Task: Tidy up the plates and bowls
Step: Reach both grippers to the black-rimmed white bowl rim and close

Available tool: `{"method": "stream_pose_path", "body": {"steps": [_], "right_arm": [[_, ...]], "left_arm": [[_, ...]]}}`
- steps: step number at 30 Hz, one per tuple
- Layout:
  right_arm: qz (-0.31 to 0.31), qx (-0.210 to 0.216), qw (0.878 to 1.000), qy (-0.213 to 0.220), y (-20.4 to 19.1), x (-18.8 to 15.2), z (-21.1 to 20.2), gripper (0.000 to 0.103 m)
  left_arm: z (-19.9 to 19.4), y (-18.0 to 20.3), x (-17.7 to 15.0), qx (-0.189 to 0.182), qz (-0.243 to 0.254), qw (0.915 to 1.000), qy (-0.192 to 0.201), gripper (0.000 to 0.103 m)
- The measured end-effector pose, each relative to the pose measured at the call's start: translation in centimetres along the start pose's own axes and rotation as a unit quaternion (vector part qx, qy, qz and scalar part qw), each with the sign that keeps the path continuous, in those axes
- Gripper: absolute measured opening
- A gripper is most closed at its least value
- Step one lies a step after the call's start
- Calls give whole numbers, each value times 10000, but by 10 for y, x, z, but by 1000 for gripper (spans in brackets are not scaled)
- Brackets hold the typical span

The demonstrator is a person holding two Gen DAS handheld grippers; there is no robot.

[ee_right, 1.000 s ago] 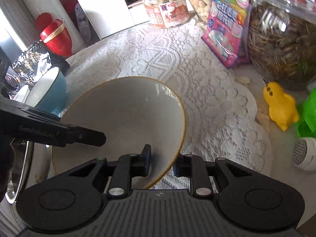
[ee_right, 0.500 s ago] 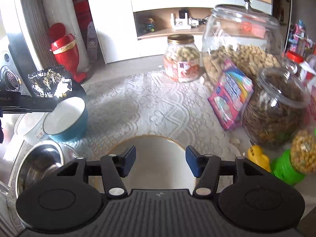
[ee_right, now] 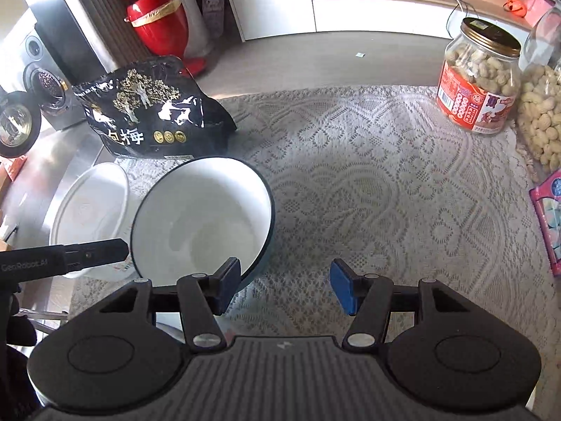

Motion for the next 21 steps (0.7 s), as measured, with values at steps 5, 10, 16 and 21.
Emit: {"method": "stream_pose_path", "body": {"steps": [5, 10, 16, 21], "right_arm": [[-246, -490, 9985, 93, 3, -5, 6, 68], [-356, -54, 9980, 521, 6, -5, -5, 71], [-17, 275, 9990, 363, -5, 26, 31, 61], [221, 469, 9986, -61, -8, 41, 72, 43]], "left_arm": [[20, 5, -4, 270, 80, 9995, -166, 24], [34, 9, -1, 346, 1, 9993, -173, 30], [41, 12, 3, 638, 90, 9979, -20, 30], [47, 12, 2, 720, 165, 9973, -51, 30]]}}
Point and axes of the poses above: each gripper's, at about its wrist camera, not at the fingertips, and z roughly the way its jaws point, y to its right, x to its top, the point moved 2 cm from there along z, roughly the way its jaws point, and after that the axes turned 13 degrees about -y, right-handed, at the moved point
